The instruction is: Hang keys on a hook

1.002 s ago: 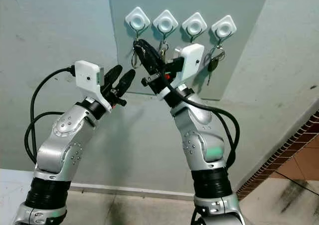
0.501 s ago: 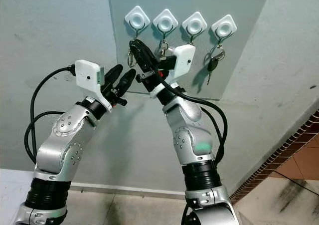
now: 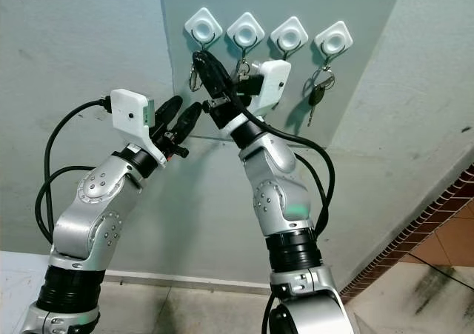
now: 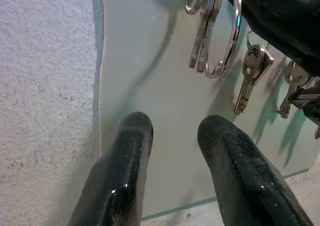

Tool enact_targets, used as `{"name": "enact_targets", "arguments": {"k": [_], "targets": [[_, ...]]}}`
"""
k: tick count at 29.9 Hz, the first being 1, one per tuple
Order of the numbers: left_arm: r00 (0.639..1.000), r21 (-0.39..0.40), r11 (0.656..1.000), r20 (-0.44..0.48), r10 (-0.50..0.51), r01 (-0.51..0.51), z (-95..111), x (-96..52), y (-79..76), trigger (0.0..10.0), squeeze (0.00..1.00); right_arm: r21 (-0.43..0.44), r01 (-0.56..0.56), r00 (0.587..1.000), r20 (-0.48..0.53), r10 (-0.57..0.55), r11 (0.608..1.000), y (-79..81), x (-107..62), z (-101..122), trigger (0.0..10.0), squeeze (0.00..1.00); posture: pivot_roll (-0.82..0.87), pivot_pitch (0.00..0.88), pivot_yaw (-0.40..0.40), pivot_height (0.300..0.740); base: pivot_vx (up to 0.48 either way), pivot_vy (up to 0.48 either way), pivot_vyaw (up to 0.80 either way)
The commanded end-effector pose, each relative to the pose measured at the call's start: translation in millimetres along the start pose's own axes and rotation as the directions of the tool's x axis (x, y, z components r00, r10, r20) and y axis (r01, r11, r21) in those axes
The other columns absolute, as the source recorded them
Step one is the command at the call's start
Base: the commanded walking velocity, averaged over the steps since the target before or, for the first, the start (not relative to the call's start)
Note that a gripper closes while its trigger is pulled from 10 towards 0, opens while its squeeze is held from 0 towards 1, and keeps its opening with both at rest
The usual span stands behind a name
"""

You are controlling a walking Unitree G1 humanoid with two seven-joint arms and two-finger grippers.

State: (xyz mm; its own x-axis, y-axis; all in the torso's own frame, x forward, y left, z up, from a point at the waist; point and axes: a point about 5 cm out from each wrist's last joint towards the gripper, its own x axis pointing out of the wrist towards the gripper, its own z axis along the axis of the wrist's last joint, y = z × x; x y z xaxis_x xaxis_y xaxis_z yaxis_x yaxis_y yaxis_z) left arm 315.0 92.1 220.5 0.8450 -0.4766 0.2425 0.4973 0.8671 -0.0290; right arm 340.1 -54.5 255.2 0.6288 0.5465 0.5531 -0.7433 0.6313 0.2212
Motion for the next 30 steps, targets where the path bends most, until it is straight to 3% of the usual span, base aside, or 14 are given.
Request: {"name": "enact_targets", "arguments": {"k": [1, 24, 30], "targets": [[1.000, 0.006, 1.000, 0.002, -0.003, 0.003, 2.5, -0.4, -1.8, 10.0, 0.00, 0.002, 0.002, 1.000, 0.028, -0.002, 1.000, -2.1, 4.0, 5.6, 10.0, 0.00, 0.07, 0.017, -0.023, 0.740, 0.000, 0.000, 0.00], [1.000, -0.001, 1.000, 0.004, -0.005, 0.005, 3.1, 0.9, -2.8, 10.0, 0.00, 0.156, 0.051, 0.996, 0.062, -0.061, 0.986, -11.7, 6.7, 5.9, 10.0, 0.00, 0.07, 0.017, -0.022, 0.740, 0.000, 0.000, 0.00], [1.000, -0.003, 1.000, 0.009, -0.005, 0.005, 4.4, 1.3, -3.0, 10.0, 0.00, 0.259, 0.070, 0.994, 0.058, -0.088, 0.963, -15.1, 6.0, 4.2, 10.0, 0.00, 0.07, 0.017, -0.022, 0.740, 0.000, 0.000, 0.00]]}}
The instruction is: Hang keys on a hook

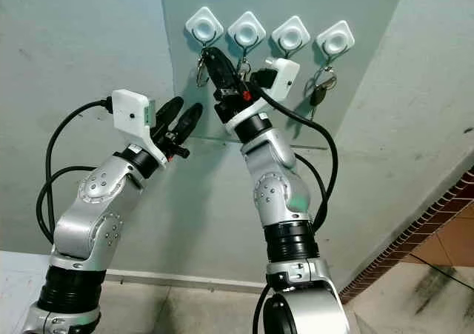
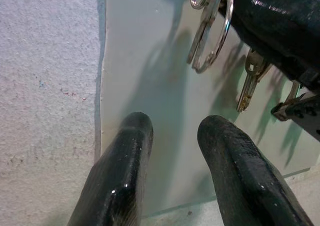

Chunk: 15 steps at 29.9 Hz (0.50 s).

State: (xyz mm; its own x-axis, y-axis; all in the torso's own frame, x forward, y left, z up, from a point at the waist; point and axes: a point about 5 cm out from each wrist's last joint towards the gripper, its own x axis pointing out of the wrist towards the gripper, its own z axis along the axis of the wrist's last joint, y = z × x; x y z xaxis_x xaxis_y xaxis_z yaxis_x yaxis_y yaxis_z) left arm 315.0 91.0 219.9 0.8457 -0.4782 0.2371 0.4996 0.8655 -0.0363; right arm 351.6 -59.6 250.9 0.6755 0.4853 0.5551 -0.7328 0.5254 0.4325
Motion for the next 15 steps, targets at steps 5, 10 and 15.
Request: {"name": "enact_targets", "arguments": {"k": [5, 10, 15], "targets": [[1.000, 0.004, 1.000, 0.016, -0.004, 0.004, 5.4, 1.1, -2.3, 10.0, 0.00, 0.060, 0.020, 1.000, 0.010, -0.020, 0.998, -2.6, 3.0, 4.1, 10.0, 0.00, 0.07, 0.017, -0.022, 0.740, 0.000, 0.000, 0.00], [1.000, 0.002, 1.000, 0.018, -0.003, 0.003, 5.8, 1.2, -2.3, 10.0, 0.00, 0.066, 0.039, 0.999, -0.040, -0.037, 0.997, -5.3, 1.4, -2.1, 10.0, 0.00, 0.07, 0.016, -0.021, 0.740, 0.000, 0.000, 0.00], [1.000, 0.001, 1.000, 0.017, -0.002, 0.002, 5.8, 0.9, -2.6, 10.0, 0.00, 0.107, 0.042, 0.998, -0.052, -0.037, 0.993, -5.0, -1.4, -5.6, 10.0, 0.00, 0.07, 0.016, -0.022, 0.740, 0.000, 0.000, 0.00]]}}
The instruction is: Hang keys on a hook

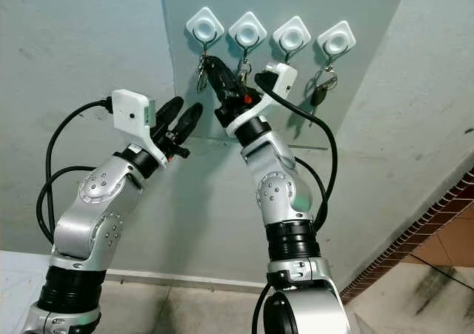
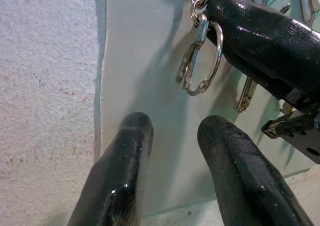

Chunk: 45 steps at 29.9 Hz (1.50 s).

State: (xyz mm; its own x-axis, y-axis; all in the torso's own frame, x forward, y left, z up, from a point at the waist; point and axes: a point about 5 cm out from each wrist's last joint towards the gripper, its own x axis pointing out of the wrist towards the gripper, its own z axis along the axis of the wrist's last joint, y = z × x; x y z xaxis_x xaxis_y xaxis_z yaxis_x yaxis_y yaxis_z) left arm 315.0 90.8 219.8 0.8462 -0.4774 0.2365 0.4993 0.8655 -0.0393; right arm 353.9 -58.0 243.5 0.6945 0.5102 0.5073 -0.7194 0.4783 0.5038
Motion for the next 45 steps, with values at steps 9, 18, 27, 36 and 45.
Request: {"name": "enact_targets", "arguments": {"k": [9, 18, 27, 36, 45], "targets": [[1.000, 0.005, 1.000, 0.010, 0.005, -0.005, 3.6, -0.6, -2.0, 10.0, 0.00, 0.021, -0.010, 1.000, 0.025, 0.010, 1.000, -0.6, -8.4, 0.0, 10.0, 1.00, 0.07, 0.009, -0.023, 0.740, 0.000, 0.000, 0.00], [0.999, 0.028, 0.999, -0.014, 0.040, -0.039, -7.1, -3.2, 0.2, 10.0, 0.00, -0.169, -0.009, 0.998, 0.052, 0.018, 0.986, -2.0, -23.1, -1.3, 10.0, 1.00, 0.07, 0.001, -0.024, 0.740, 0.000, 0.000, 0.00], [0.991, 0.052, 0.995, -0.101, 0.086, -0.082, -37.9, -13.4, 6.6, 10.0, 0.00, -0.254, 0.013, 1.000, -0.016, -0.018, 0.967, -15.6, -56.7, -15.2, 10.0, 0.00, 0.07, 0.000, -0.018, 0.740, 0.000, 0.000, 0.00], [0.979, 0.082, 0.994, -0.186, 0.087, -0.072, -94.9, -36.8, 5.8, 10.0, 0.00, -0.363, 0.065, 0.970, -0.198, -0.145, 0.929, -46.1, -118.6, -49.4, 10.0, 1.00, 0.05, 0.000, -0.004, 0.740, 0.000, 0.000, 0.00], [0.967, 0.114, 0.993, -0.256, 0.009, 0.021, -130.5, -57.1, -2.7, 10.0, 0.00, -0.440, 0.020, 0.883, -0.413, -0.222, 0.898, -62.9, -171.3, -82.9, 10.0, 1.00, 0.05, 0.000, 0.005, 0.740, 0.000, 0.000, 0.00]]}}
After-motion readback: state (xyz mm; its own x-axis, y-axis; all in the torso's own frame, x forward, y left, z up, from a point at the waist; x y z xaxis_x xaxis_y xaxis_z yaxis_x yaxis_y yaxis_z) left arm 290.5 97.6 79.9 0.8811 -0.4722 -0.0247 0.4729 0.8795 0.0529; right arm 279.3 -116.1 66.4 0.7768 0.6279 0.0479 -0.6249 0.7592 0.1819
